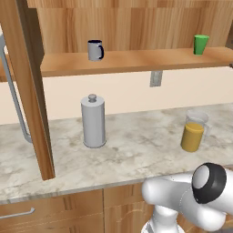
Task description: There is a tray on the dining counter. Grab the cup, mug, and pitcher and place them on the tray. The pitcher may be placed next to the tray if it cannot fit the tray.
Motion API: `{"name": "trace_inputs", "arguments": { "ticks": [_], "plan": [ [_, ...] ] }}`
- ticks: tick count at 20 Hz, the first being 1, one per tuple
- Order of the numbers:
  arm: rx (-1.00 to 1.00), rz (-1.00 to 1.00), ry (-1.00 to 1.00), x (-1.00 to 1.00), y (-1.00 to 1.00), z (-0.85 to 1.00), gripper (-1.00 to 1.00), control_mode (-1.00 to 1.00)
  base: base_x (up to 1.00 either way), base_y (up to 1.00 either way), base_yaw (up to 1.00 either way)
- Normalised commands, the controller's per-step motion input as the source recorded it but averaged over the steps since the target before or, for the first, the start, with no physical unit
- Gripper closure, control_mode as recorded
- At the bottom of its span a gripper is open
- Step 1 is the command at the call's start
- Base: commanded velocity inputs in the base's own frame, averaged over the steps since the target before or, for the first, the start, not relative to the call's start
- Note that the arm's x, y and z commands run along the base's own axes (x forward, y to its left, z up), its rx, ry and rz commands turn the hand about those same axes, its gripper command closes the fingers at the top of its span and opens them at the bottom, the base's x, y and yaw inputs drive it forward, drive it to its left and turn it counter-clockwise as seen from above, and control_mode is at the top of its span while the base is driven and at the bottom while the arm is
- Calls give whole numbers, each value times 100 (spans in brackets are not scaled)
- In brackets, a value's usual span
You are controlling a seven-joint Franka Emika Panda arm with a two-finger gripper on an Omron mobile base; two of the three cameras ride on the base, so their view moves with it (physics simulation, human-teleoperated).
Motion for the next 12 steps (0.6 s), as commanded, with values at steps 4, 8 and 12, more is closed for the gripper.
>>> {"name": "trace_inputs", "arguments": {
  "ticks": [4, 8, 12],
  "plan": [
    [0, 2, 0, 16, 0, 0, -100, -100, 0, 0, 0],
    [0, 2, 0, 14, 0, 0, -100, -100, 0, 0, 0],
    [0, 1, 2, 14, 0, 5, -100, -100, 0, 0, 0]
  ]
}}
